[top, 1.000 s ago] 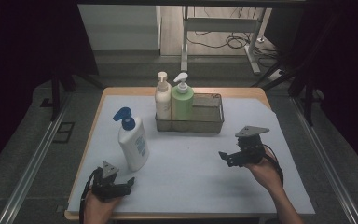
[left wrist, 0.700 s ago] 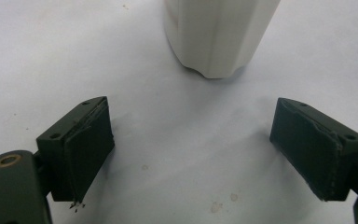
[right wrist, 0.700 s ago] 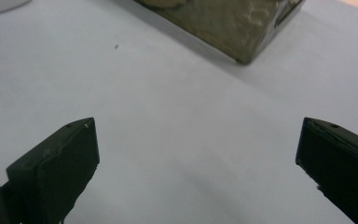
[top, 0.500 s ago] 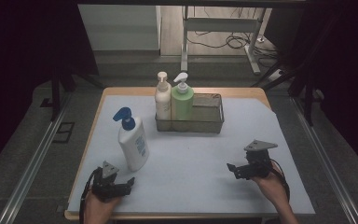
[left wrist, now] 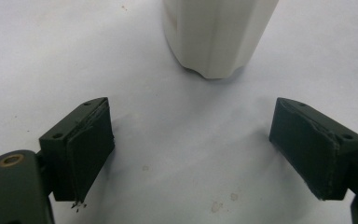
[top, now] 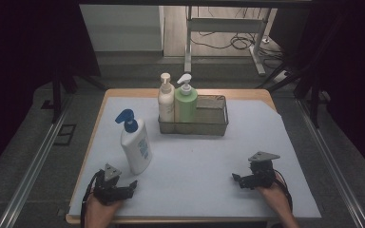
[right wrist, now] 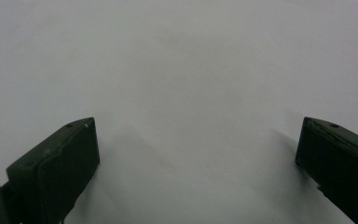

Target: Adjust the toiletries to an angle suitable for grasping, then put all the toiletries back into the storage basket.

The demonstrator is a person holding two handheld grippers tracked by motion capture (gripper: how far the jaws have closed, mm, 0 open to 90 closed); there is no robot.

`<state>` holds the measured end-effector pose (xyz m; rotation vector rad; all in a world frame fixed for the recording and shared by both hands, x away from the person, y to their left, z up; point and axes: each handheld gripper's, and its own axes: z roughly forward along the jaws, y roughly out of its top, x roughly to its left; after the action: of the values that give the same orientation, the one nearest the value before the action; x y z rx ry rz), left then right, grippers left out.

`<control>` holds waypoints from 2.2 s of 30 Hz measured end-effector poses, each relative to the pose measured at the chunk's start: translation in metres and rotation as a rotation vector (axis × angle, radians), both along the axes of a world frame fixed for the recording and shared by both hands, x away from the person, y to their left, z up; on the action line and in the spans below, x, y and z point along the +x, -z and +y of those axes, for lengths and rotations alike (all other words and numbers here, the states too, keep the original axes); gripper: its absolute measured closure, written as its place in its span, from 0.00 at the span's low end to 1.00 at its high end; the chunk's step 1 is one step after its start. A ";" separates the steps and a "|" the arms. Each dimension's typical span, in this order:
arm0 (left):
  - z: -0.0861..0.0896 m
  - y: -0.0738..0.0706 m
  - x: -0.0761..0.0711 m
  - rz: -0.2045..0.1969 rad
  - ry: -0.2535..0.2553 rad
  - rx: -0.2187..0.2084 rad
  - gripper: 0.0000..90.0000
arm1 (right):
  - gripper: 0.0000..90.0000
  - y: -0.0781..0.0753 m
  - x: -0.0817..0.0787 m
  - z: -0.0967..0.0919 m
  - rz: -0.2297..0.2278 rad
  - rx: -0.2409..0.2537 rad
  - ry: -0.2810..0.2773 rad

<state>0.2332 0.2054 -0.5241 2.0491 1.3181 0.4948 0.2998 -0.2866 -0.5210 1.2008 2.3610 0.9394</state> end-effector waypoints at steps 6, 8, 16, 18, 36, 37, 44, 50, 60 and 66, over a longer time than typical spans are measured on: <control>0.003 -0.002 0.000 -0.007 -0.004 -0.004 0.24 | 0.00 0.001 0.000 0.000 -0.002 0.000 0.001; 0.005 -0.003 0.000 -0.005 -0.008 -0.008 0.28 | 0.00 0.001 0.000 0.000 -0.002 0.000 0.001; 0.016 -0.006 0.005 0.002 -0.029 -0.035 0.41 | 0.00 0.001 0.000 0.000 -0.003 0.000 0.001; 0.019 -0.006 0.007 0.008 -0.034 -0.048 0.45 | 0.00 0.001 0.000 0.000 -0.003 0.000 0.001; 0.022 -0.012 0.041 0.010 -0.002 -0.028 0.91 | 0.00 0.001 0.000 0.000 -0.004 0.001 0.002; 0.022 -0.011 0.045 0.013 0.005 -0.027 0.94 | 0.00 0.001 0.000 0.000 -0.004 0.001 0.002; 0.017 -0.009 0.060 0.013 0.024 -0.039 0.99 | 0.00 0.001 0.000 0.000 -0.004 0.001 0.002; 0.012 -0.006 0.071 0.018 0.042 -0.055 0.99 | 0.00 0.001 0.000 0.000 -0.005 0.002 0.001; 0.012 -0.002 0.072 0.003 0.048 -0.093 0.99 | 0.00 0.001 0.000 0.000 -0.005 0.002 0.001; 0.009 -0.002 0.072 0.004 0.065 -0.105 0.99 | 0.00 0.001 0.000 0.000 -0.004 0.002 0.001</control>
<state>0.3049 0.2148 -0.5221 2.0008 1.2487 0.3841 0.2996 -0.2868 -0.5223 1.1997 2.3560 0.9429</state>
